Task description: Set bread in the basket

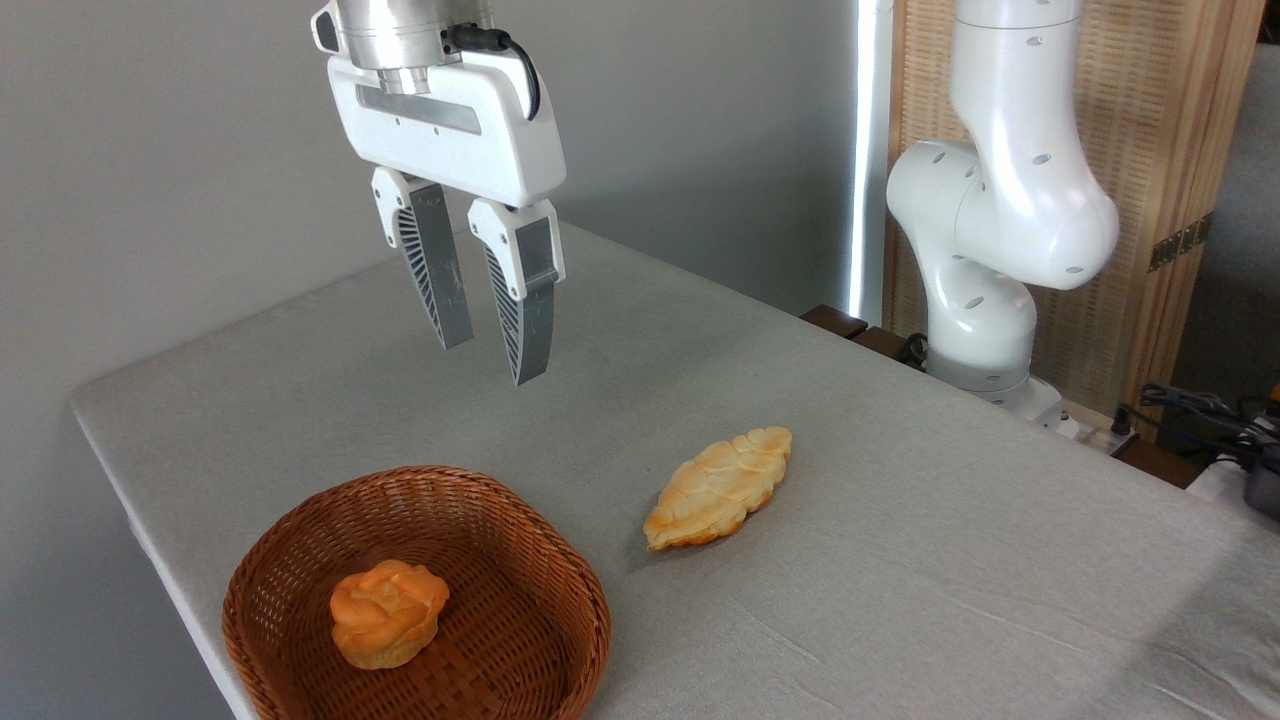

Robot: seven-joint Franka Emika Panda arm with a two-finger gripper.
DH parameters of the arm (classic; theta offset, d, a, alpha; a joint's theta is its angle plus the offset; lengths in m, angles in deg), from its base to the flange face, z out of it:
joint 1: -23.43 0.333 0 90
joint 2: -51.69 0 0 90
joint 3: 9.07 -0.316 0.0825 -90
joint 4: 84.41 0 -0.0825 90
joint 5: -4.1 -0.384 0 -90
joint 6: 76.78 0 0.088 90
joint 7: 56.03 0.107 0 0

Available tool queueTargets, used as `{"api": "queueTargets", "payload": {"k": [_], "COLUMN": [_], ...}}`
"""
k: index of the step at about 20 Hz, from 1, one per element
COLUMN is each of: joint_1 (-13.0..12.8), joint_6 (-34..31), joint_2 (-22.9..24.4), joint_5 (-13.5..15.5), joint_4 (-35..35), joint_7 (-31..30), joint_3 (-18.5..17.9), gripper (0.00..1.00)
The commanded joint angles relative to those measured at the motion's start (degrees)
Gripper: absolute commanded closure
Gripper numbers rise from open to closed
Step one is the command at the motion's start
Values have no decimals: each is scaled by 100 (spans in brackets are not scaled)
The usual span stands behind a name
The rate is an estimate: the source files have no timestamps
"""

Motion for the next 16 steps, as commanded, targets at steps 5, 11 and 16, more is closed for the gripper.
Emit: {"api": "queueTargets", "payload": {"k": [5,11,16], "joint_1": [282,326,326], "joint_6": [-109,-205,-249], "joint_2": [21,21,21], "joint_5": [131,641,641], "joint_4": [1,1,1], "joint_7": [44,561,553], "joint_3": [260,207,207], "gripper": [0,0,0]}}
